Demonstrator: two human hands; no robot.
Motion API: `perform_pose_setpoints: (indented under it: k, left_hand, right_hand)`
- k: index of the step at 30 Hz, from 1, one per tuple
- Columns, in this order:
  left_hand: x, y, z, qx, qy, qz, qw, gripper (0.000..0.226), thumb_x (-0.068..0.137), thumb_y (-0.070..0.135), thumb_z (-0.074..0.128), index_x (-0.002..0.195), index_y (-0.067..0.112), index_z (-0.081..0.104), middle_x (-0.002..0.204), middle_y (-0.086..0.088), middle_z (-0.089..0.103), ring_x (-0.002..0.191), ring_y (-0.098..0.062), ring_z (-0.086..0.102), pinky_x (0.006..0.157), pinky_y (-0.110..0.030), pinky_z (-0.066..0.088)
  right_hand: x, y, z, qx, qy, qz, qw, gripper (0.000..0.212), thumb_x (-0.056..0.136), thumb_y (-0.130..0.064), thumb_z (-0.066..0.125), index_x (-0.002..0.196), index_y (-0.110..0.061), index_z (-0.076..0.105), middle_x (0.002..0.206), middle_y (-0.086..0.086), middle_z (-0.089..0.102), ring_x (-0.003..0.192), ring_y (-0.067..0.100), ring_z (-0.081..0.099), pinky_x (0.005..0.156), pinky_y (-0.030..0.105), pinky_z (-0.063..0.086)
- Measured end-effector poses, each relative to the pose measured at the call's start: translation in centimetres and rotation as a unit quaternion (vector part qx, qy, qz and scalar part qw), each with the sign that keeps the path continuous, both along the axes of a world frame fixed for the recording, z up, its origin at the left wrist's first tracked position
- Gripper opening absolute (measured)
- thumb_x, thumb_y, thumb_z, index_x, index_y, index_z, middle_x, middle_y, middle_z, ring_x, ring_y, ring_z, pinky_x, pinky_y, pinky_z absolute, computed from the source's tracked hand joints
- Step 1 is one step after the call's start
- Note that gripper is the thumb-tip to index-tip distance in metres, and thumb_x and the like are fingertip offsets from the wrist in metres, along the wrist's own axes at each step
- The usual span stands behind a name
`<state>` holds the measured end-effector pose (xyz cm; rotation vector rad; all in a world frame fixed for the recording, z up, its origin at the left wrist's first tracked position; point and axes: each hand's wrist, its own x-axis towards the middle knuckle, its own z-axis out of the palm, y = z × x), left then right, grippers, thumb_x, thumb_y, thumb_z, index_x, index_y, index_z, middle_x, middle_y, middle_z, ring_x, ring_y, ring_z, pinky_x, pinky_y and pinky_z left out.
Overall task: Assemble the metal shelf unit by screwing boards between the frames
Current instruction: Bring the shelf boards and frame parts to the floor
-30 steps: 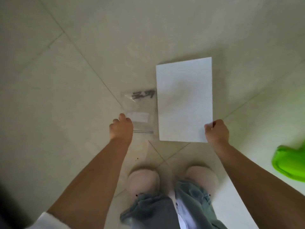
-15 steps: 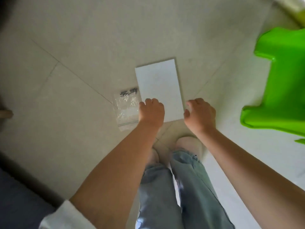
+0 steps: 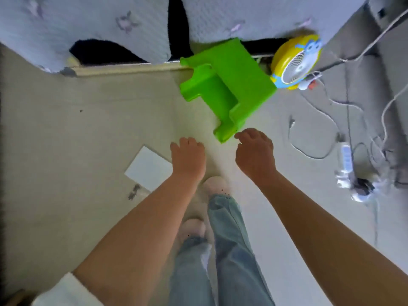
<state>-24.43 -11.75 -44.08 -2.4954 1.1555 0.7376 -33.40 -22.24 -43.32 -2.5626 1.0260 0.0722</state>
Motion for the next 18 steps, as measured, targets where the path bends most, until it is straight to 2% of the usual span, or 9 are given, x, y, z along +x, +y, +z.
perform_pose_setpoints:
  k: [3,5,10,18]
  left_hand:
    - [-5.0,-3.1,4.3,-0.008,-0.01,-0.059,0.998,0.033,0.089,0.007,0.043,0.122,0.009,0.048,0.124,-0.01,0.045,0.119,-0.029,0.039,0.099,-0.04,0.031]
    - [-9.4,-5.1,6.3,-0.025,-0.014,-0.125,0.992,0.032,0.088,0.006,0.045,0.119,0.008,0.05,0.121,-0.01,0.047,0.116,-0.029,0.042,0.096,-0.038,0.033]
    - [-22.0,-10.4,9.8,-0.062,0.004,-0.294,0.954,0.029,0.084,0.002,0.046,0.112,0.008,0.054,0.116,-0.009,0.052,0.112,-0.029,0.045,0.091,-0.037,0.035]
    - [-44.7,-19.3,13.8,-0.097,0.01,-0.502,0.859,0.029,0.086,0.005,0.045,0.113,0.008,0.055,0.116,-0.009,0.051,0.112,-0.028,0.045,0.092,-0.038,0.035]
  right_hand:
    - [-6.7,-1.8,4.0,0.033,0.042,-0.11,0.993,0.04,0.079,-0.009,0.045,0.114,-0.011,0.064,0.122,0.011,0.058,0.113,0.032,0.052,0.098,0.037,0.036]
    - [-12.1,-2.6,5.5,0.04,0.058,-0.177,0.982,0.039,0.087,-0.011,0.044,0.124,-0.014,0.056,0.132,0.006,0.049,0.122,0.027,0.044,0.103,0.032,0.029]
    - [-26.1,-3.5,9.0,0.058,0.054,-0.337,0.938,0.04,0.088,-0.008,0.044,0.127,-0.014,0.052,0.134,0.005,0.047,0.124,0.024,0.041,0.105,0.031,0.026]
    - [-48.7,-5.9,13.3,0.054,0.037,-0.531,0.845,0.041,0.09,-0.009,0.043,0.13,-0.012,0.048,0.135,0.008,0.045,0.126,0.027,0.038,0.107,0.033,0.025]
